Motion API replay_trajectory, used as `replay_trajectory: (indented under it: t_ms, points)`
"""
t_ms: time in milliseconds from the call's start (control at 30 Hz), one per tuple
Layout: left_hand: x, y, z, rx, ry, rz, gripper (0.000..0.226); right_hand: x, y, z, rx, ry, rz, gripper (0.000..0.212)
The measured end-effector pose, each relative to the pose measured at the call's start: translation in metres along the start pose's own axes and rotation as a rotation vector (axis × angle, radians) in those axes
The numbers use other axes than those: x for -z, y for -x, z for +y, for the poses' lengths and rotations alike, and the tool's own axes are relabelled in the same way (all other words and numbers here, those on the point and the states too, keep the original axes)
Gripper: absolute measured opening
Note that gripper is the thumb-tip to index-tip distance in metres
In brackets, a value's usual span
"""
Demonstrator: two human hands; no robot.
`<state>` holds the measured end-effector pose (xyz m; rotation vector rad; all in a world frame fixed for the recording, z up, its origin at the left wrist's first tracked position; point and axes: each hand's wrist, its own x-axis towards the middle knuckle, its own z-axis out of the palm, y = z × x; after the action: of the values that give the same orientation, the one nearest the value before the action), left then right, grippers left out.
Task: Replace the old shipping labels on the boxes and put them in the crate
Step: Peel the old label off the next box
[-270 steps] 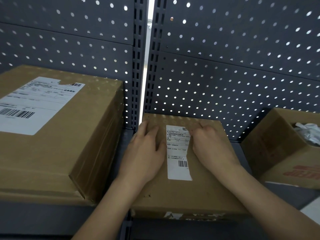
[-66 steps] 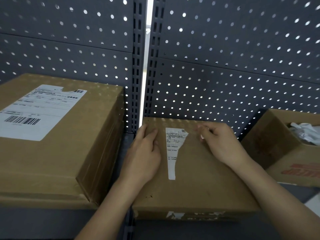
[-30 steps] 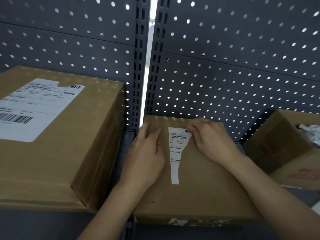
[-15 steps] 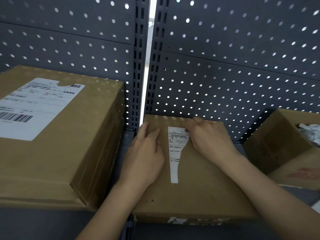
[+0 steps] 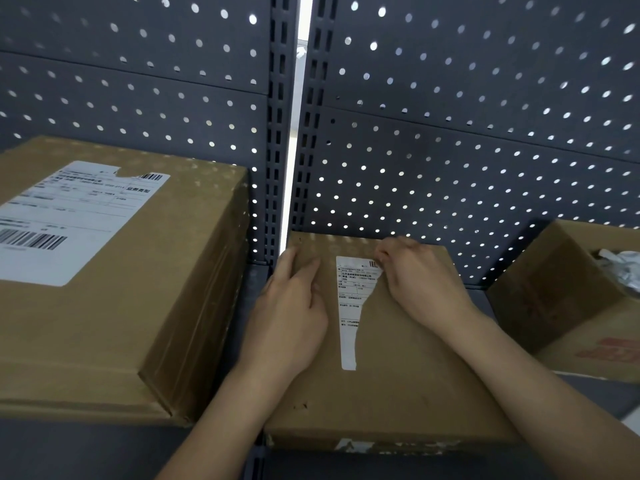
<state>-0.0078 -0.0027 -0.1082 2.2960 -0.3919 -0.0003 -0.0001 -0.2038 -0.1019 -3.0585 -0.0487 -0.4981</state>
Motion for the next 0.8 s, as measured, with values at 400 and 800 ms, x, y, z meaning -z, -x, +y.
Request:
replay_trajectory:
  t_ms: [400,800]
  points:
    - [0.0007,0.0002,0.0006,0.0,-0.026,-0.008,0.047,0.0004,-0.0002,0.0036,-0.022,-0.072,-0.009,0.018]
    - [0.0011,0.0012,0.0014,0.014,-0.024,-0.015,0.047,0.0044,-0.001,-0.0005,-0.031,-0.071,-0.027,0.014]
